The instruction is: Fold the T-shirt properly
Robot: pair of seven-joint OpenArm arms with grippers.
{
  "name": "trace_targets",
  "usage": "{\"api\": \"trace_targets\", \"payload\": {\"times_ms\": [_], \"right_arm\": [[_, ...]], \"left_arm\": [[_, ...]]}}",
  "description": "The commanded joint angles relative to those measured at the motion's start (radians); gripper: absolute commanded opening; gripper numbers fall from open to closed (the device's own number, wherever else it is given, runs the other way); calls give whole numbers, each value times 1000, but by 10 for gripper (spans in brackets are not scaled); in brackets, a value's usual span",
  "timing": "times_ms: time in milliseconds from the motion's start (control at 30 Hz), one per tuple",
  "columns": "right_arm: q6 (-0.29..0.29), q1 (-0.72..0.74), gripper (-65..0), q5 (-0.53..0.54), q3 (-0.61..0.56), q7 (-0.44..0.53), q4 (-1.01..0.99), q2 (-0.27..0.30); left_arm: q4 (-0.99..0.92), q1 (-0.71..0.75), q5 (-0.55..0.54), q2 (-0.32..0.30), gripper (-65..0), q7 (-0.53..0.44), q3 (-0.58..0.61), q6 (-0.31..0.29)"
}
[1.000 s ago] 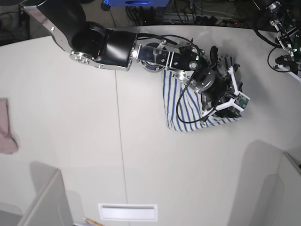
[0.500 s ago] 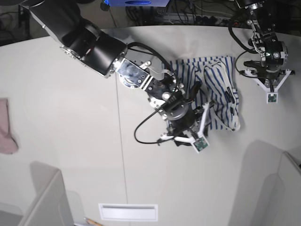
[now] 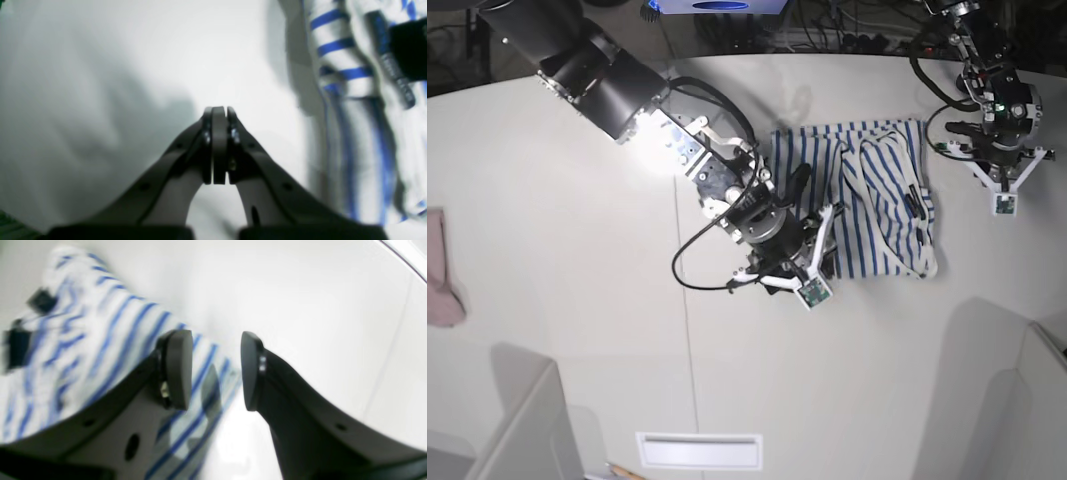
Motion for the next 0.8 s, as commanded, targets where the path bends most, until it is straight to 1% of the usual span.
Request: {"api": "trace_targets", "payload": {"times_ms": [0, 67, 133, 233, 300, 367, 467, 533, 600, 700, 767], "right_arm": [[1, -5, -461, -1, -11, 22, 43, 4], [0, -35, -476, -3, -54, 22, 69, 8], [-31, -48, -476, -3, -118, 12, 69, 10], [-112, -48, -474, -3, -232, -25, 69, 8], [-169, -47, -474, -3, -310, -27, 68, 7], [-217, -47, -471, -3, -387, -27, 66, 2], [-267, -50, -414, -3, -491, -30, 62, -18], [-318, -51, -392, -3, -545, -31, 49, -30], [-359, -45, -386, -3, -580, -31, 37, -35], [-375, -25, -384, -1, -586, -31, 2, -45], [-375, -24, -372, -1, -589, -31, -41, -84]], "left_arm": [[15, 19, 15, -47, -650, -16, -48, -3], [17, 53, 14, -93, -650, -21, -94, -14], [17, 86, 14, -141, -650, -23, -129, -14], [15, 157, 14, -199, -650, -39, -188, -14], [12, 203, 14, -224, -650, -92, -214, -14], [-9, 243, 14, -228, -650, -150, -245, -14], [-74, 289, 14, -227, -650, -230, -288, -14], [-124, 317, 14, -228, -650, -274, -314, -14], [-163, 330, 14, -230, -650, -316, -349, -14], [-209, 333, 14, -230, -650, -332, -378, -14], [-220, 335, 14, -228, -650, -334, -378, -14]]}}
